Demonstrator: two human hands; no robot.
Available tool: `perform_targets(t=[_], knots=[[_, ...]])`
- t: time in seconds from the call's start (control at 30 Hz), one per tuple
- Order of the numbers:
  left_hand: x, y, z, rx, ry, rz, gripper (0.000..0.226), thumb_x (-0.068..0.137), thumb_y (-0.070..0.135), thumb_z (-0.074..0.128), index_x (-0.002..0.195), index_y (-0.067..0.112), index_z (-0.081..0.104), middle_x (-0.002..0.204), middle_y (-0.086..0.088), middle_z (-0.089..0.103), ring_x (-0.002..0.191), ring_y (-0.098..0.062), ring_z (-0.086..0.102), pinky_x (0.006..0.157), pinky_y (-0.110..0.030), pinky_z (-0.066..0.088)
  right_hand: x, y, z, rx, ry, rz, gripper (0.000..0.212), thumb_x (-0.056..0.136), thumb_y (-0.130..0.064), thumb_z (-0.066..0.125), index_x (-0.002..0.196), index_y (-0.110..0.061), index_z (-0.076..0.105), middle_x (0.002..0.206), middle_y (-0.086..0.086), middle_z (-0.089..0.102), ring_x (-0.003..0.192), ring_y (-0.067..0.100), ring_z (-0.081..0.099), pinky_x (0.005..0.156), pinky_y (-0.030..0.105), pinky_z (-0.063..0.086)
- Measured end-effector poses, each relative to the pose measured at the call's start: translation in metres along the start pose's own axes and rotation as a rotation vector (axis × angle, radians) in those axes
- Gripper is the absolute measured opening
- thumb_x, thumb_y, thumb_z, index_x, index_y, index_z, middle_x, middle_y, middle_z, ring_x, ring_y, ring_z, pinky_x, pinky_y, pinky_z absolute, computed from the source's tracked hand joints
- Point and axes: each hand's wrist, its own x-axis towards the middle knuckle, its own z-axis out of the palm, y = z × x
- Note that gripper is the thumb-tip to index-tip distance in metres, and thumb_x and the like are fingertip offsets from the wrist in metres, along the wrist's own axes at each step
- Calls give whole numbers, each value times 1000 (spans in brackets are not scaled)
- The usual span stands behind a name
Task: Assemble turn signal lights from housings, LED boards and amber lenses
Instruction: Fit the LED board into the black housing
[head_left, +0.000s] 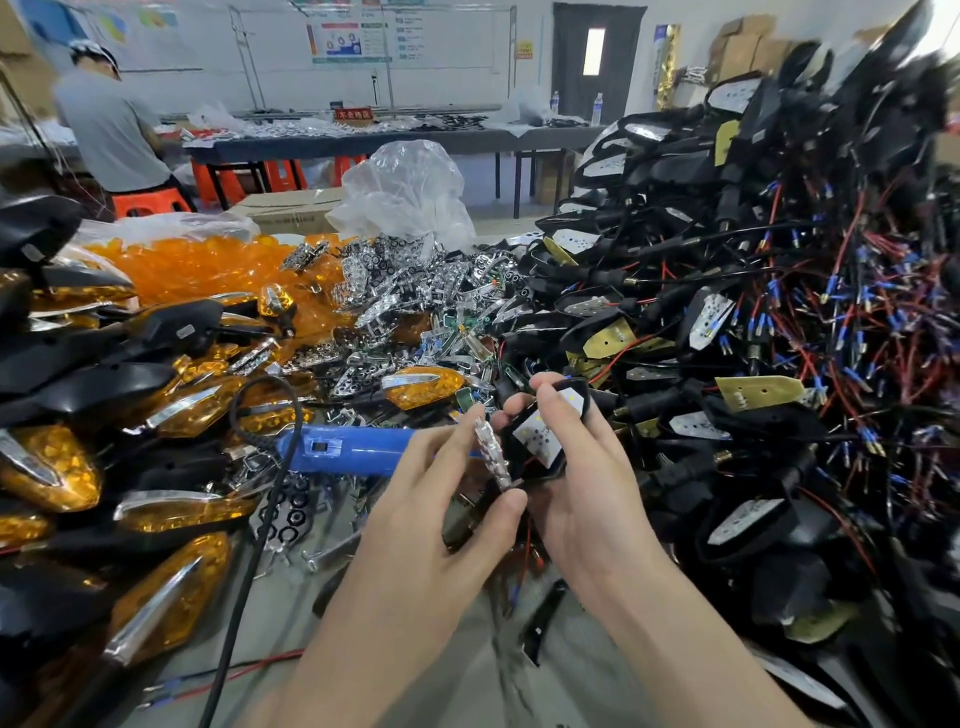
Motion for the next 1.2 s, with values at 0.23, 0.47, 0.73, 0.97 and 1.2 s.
perform_targets(t=[0.23, 0.47, 0.73, 0.97, 1.2], knots=[[-1, 0, 4, 33, 51, -8, 58, 94, 59, 47, 147, 37, 37, 122, 29, 42, 115, 9, 48, 84, -1, 37, -4, 5, -1, -186, -48, -82, 17, 95, -26, 61, 84, -33, 73, 82, -3, 69, 84, 17, 67, 82, 36, 57], [-2, 2, 13, 110, 62, 2, 65, 95, 53, 44, 152, 25, 31, 123, 15, 42, 114, 17, 41, 89, 2, 31, -3, 9, -2, -145, -51, -33, 17, 96, -23, 65, 85, -32, 74, 85, -3, 71, 81, 14, 67, 72, 28, 59], [0, 2, 23, 64, 126, -31, 58, 94, 51, 45, 148, 30, 41, 123, 15, 42, 110, 17, 42, 85, 2, 32, -1, 4, -1, -17, 1, 103, 36, 73, -49, 72, 92, -19, 75, 92, 6, 70, 81, 20, 70, 69, 30, 61], [0, -2, 27, -20, 133, -65, 49, 94, 49, 47, 142, 46, 37, 120, 16, 40, 114, 1, 49, 91, -8, 39, -2, 5, 1, -57, -6, 82, 20, 79, -37, 79, 90, -21, 73, 98, 7, 68, 99, 33, 67, 93, 45, 56], [3, -4, 21, -316, 77, -210, 32, 98, 46, 51, 128, 59, 52, 122, 23, 56, 116, -2, 55, 93, -17, 44, 0, 3, 2, -3, -9, 48, 15, 83, -10, 69, 97, -15, 65, 78, 2, 68, 73, 16, 65, 73, 28, 57]])
